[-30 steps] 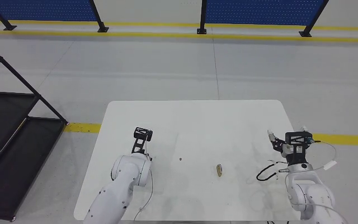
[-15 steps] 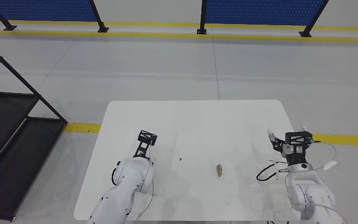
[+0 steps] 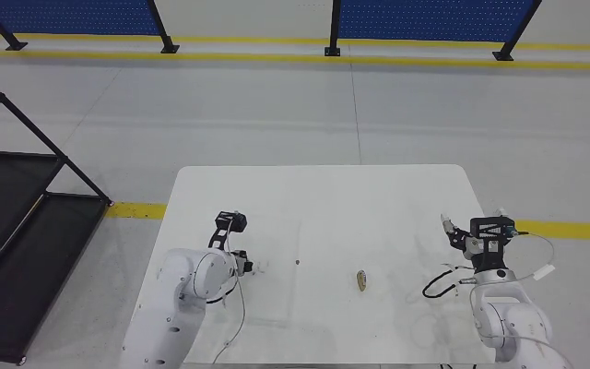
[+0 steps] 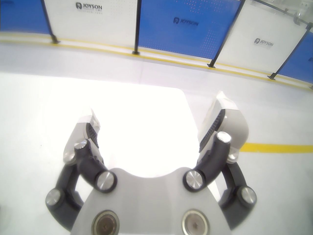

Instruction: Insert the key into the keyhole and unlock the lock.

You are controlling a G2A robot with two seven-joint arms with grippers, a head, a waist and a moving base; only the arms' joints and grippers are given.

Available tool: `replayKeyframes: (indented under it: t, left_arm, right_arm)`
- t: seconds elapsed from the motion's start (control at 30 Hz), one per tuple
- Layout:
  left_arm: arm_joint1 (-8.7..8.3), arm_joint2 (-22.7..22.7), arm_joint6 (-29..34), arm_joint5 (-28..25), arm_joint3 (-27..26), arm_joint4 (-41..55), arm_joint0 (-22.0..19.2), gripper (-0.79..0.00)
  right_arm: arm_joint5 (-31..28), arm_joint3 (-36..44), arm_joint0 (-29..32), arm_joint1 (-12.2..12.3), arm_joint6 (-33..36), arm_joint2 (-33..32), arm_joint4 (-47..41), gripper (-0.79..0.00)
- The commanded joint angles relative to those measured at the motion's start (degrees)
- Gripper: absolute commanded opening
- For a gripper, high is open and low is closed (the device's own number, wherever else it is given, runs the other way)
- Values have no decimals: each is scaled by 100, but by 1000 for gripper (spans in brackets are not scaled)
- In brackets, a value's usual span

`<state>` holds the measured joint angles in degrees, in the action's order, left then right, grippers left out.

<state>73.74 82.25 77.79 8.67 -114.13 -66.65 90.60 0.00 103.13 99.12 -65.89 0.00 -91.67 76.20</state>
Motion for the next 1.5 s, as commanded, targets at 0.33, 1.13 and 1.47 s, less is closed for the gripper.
replayKeyframes:
  t: [0.33,1.13,1.47]
  left_arm:
    - [-109,434,-1448,-940,-567,-42,641,-785]
    - [-95,452,-1792,-835,-697,578,830,-785]
    - [-167,1695,-1824,-1881,153,4237,737,-785]
  right_arm:
    - [0,0,0,0,0,0,0,0]
    - [0,0,0,0,0,0,0,0]
    - [0,0,0,0,0,0,0,0]
